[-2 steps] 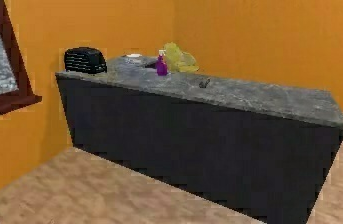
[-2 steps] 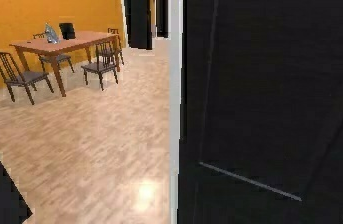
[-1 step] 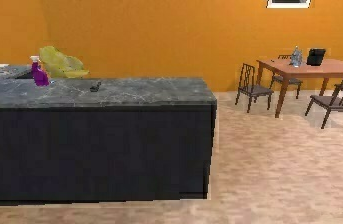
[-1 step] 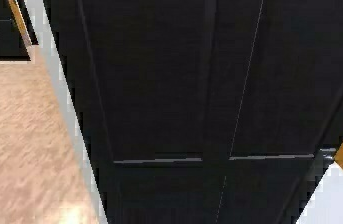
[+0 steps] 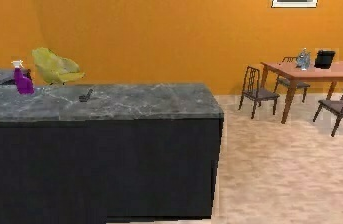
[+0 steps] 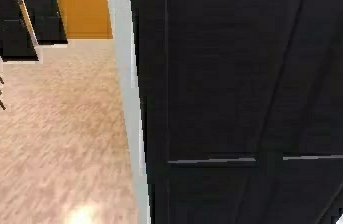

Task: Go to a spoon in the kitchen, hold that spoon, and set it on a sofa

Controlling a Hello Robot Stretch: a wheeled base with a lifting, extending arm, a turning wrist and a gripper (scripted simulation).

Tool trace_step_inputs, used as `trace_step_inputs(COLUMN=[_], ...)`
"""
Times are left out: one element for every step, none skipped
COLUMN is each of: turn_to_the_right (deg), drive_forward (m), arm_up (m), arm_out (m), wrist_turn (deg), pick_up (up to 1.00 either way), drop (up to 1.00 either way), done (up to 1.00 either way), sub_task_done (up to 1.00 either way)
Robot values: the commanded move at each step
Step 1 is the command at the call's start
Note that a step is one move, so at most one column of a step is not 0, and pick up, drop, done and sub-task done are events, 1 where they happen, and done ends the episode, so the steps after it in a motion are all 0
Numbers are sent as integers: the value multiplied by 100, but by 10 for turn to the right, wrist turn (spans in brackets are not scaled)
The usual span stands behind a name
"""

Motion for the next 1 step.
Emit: trace_step_inputs(turn_to_the_right=[270], drive_forward=[0], arm_up=[0], arm_out=[0], wrist_turn=[0], pick_up=[0], drop=[0], done=[0], sub_task_done=[0])
